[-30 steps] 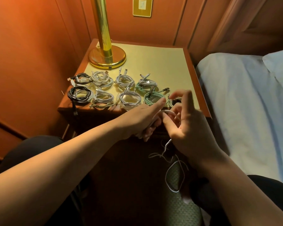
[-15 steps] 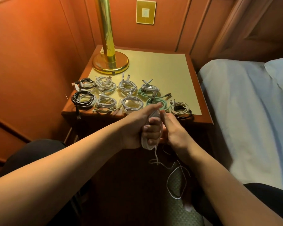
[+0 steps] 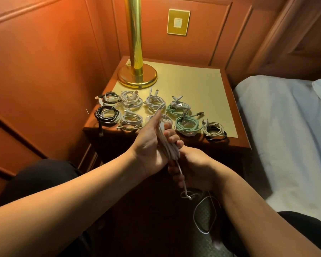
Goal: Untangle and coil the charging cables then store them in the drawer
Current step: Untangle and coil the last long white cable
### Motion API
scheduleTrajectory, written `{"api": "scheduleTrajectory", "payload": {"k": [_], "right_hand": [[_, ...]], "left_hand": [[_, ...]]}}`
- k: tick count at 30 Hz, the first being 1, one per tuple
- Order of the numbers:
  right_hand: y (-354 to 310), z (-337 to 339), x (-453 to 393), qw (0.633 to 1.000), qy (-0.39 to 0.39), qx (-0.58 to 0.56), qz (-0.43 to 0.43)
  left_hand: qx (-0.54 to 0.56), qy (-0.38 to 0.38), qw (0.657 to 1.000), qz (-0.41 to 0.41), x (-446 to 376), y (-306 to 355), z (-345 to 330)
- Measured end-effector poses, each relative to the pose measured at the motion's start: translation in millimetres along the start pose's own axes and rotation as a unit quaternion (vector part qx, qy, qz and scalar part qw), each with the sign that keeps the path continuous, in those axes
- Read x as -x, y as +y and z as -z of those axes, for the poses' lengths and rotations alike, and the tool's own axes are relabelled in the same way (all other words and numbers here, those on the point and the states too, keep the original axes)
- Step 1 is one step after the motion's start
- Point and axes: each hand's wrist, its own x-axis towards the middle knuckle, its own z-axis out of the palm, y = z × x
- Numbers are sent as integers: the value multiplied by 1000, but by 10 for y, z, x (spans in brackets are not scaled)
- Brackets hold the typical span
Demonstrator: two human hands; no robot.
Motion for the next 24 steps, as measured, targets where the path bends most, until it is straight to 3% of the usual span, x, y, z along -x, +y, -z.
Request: {"api": "scheduleTrajectory", "payload": {"k": [5, 7, 10, 14, 18, 21, 23, 24], "right_hand": [[83, -180, -51, 991, 15, 135, -17], [80, -293, 36, 975, 45, 209, 51], [34, -366, 214, 939, 79, 251, 219], [-1, -243, 399, 907, 111, 205, 352], [-42, -90, 452, 853, 167, 197, 454], [-18, -22, 413, 822, 202, 230, 480], [-4, 15, 365, 799, 233, 261, 490], [-2, 36, 336, 790, 249, 269, 490]], "left_hand": [[-8, 91, 988, -129, -10, 245, 83], [-54, 128, 975, -172, -44, 348, 124], [-119, 147, 964, -187, -83, 453, 162], [-283, 69, 947, -136, -55, 473, 189], [-511, -17, 852, -113, -10, 412, 191], [-609, -63, 790, -24, 16, 314, 166], [-631, -97, 770, 19, 35, 211, 153], [-621, -116, 775, 29, 41, 160, 144]]}}
